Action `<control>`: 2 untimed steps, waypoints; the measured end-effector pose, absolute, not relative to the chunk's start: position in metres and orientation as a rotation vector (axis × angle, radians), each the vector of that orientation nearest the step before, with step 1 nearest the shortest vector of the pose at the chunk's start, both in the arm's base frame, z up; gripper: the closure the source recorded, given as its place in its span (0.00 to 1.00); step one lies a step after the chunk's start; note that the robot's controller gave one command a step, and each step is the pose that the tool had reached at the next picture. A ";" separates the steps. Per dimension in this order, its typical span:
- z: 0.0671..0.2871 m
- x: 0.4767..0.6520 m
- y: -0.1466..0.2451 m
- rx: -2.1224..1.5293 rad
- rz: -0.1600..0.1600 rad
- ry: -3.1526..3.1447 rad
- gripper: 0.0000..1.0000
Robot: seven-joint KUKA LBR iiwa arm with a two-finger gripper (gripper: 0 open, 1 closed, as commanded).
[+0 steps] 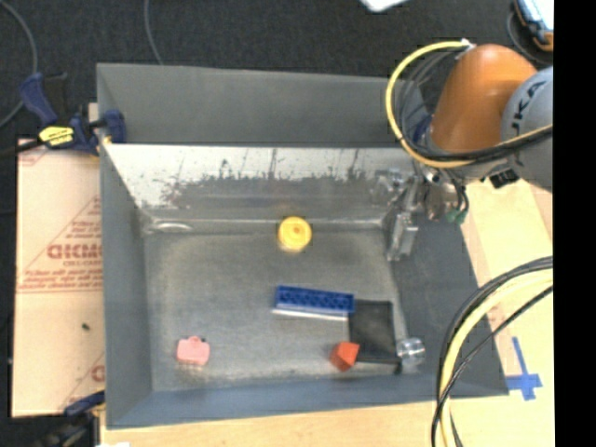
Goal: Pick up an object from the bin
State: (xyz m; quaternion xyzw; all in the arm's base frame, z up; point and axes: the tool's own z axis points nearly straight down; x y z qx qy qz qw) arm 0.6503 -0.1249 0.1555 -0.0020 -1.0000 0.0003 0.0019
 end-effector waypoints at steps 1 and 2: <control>0.161 0.652 -0.125 -0.002 0.003 -3.146 0.00; 0.082 0.571 -0.117 -0.136 0.001 -3.140 0.00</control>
Offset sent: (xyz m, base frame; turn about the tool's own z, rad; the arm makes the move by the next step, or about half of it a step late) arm -0.0837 0.0086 -0.0777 0.0895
